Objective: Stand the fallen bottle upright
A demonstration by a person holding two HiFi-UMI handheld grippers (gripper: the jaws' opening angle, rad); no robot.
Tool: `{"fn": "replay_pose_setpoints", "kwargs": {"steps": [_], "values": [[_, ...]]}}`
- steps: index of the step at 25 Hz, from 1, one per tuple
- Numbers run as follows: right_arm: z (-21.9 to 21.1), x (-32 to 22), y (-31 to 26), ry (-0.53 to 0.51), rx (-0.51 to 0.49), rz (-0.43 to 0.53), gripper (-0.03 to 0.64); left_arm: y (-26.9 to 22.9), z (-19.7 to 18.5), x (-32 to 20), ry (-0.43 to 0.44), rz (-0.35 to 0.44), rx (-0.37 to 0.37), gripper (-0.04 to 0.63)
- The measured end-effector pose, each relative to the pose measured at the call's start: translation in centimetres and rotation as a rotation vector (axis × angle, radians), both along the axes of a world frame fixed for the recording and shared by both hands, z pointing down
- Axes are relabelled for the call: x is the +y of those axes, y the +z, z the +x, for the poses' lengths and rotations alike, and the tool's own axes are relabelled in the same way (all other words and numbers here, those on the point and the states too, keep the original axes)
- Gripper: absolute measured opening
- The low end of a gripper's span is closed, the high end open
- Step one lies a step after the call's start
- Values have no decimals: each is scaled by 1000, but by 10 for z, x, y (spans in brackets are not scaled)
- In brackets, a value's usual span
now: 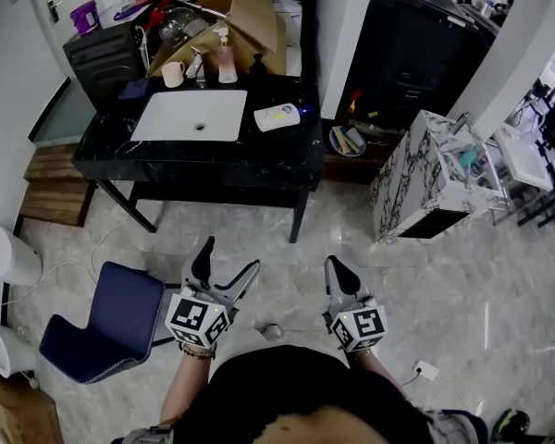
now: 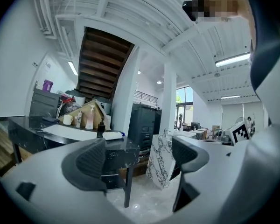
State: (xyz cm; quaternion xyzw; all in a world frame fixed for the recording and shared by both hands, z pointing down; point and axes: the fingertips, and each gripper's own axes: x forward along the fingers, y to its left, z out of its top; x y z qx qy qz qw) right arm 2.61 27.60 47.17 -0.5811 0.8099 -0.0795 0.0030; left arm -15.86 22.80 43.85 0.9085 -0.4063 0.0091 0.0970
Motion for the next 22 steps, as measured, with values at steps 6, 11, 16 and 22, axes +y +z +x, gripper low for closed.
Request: {"fn": "replay_pose_setpoints", "kwargs": {"steps": [6, 11, 16, 22], "values": [[4, -7, 1, -1, -2, 7, 5, 2, 7, -10, -15, 9, -22, 543], [6, -14, 5, -7, -8, -9, 5, -3, 5, -15, -12, 15, -38, 548], [6, -18, 11, -23, -2, -24, 5, 4, 4, -15, 44, 15, -114, 548], [13, -32, 27, -8, -16, -65, 5, 14, 7, -34, 66, -19, -119, 548]]}}
